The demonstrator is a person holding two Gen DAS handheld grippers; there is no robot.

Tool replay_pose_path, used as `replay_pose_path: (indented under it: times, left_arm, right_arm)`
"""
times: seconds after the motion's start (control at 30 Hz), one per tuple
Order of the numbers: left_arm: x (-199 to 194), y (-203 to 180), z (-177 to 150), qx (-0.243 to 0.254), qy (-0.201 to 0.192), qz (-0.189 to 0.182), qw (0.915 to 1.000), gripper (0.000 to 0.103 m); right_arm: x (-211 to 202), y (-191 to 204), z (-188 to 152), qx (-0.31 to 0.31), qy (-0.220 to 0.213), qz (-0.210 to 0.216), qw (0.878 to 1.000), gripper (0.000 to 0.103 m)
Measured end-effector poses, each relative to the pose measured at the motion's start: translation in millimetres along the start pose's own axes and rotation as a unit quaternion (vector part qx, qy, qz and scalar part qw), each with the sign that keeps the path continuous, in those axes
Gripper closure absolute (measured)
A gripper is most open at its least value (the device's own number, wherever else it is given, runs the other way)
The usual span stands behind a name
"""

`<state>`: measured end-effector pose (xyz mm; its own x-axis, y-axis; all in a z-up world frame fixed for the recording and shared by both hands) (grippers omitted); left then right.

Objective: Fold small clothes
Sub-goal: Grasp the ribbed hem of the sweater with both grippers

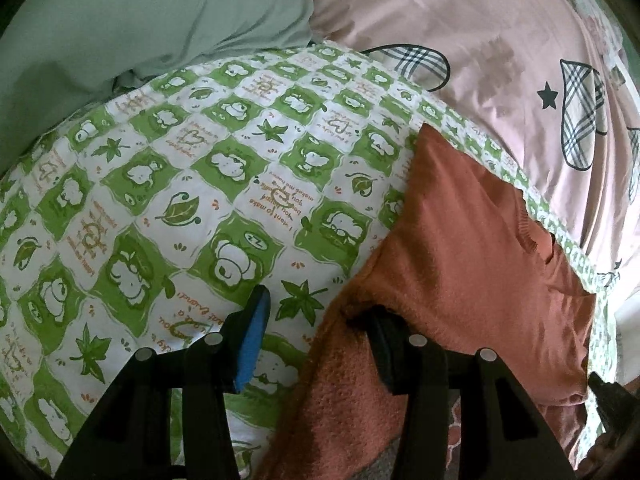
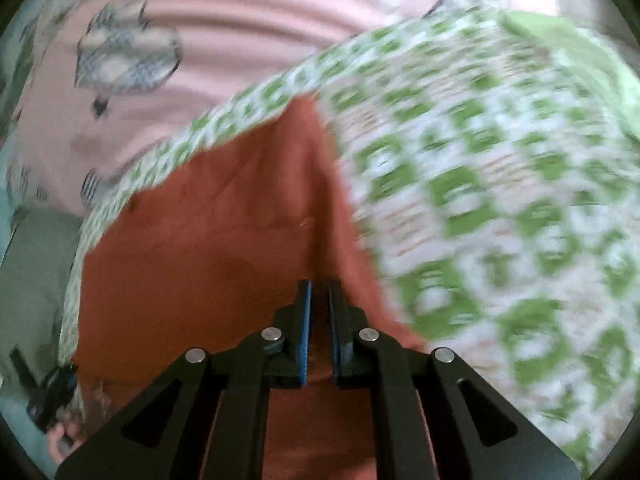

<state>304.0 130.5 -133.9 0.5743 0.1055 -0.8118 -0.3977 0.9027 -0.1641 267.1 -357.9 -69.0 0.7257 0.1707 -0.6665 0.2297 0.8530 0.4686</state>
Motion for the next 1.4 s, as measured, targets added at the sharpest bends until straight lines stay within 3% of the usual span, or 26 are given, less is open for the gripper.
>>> replay_pose_path:
  times: [0.07,0.17,0.2,0.27,0.33,0.47,0.6,0.73,0.97,1.27,1.4]
  left_arm:
    - [0.2,-0.4,-1.4,0.002,0.001,0.002,1.0,0.054]
    - [1.0,-1.3,-0.7,0.005,0.003,0.006,1.0,0.054]
    - [1.8,-0.9,0.7,0.004,0.006,0.003,1.0,0.054]
    - [2.7,0.8,2.4,0.0,0.011,-0.006,0.9999,0.053]
    - [2.9,1.2,3.3,0.004,0.021,-0.014,0.9997,0.053]
    - [-9.0,3.1,0.6,0.039,0.03,-0.022,0.9985,0.054]
    - [-29.6,11.8,-14.6,0.076,0.034,-0.034,0.9959,0.055]
    - [-54.0,22.4,-45.6,0.106,0.053,-0.072,0.9903,0.053]
    - [-88.8,37.6,-101.0,0.15,0.079,-0.095,0.9809,0.044]
    - [-133.0,73.4,-170.0,0.154,0.118,-0.175,0.9652,0.045]
    - [-152.4,83.4,-193.4,0.155,0.121,-0.207,0.9582,0.046]
  right_arm:
    - [-10.1,15.6,6.2,-0.019,-0.019,0.022,0.999,0.094]
    - [18.2,47.9,-3.2,-0.051,0.042,0.081,0.994,0.094]
    - [29.8,50.9,-8.2,-0.06,0.062,0.08,0.993,0.094]
    - [57.9,38.7,-23.8,-0.065,0.115,0.037,0.991,0.094]
    - [60.3,25.9,-29.1,-0.035,0.115,0.051,0.991,0.094]
    - [11.8,19.4,-25.2,-0.009,0.078,0.074,0.994,0.091]
    - [-29.8,7.4,-34.3,-0.017,0.07,0.073,0.995,0.054]
    - [-50.0,-11.5,-49.7,-0.015,0.088,0.069,0.994,0.054]
    - [-74.7,-34.9,-98.7,-0.004,0.128,0.076,0.989,0.054]
    - [-142.1,-24.0,-181.9,0.012,0.175,0.215,0.961,0.053]
    - [-166.8,-17.9,-216.3,0.011,0.185,0.251,0.95,0.054]
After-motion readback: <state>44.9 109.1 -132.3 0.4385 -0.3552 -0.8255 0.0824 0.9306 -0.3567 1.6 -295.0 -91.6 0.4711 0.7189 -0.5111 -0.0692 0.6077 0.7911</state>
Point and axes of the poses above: each gripper's, at about its wrist camera, not at the fingertips, and x roughly the way its jaws point, y to its left, z to its top, the point moved 7 cm from there along x, roughly the way its jaws point, and after that the axes turned 12 degrees about z, right-handed, at the moved point
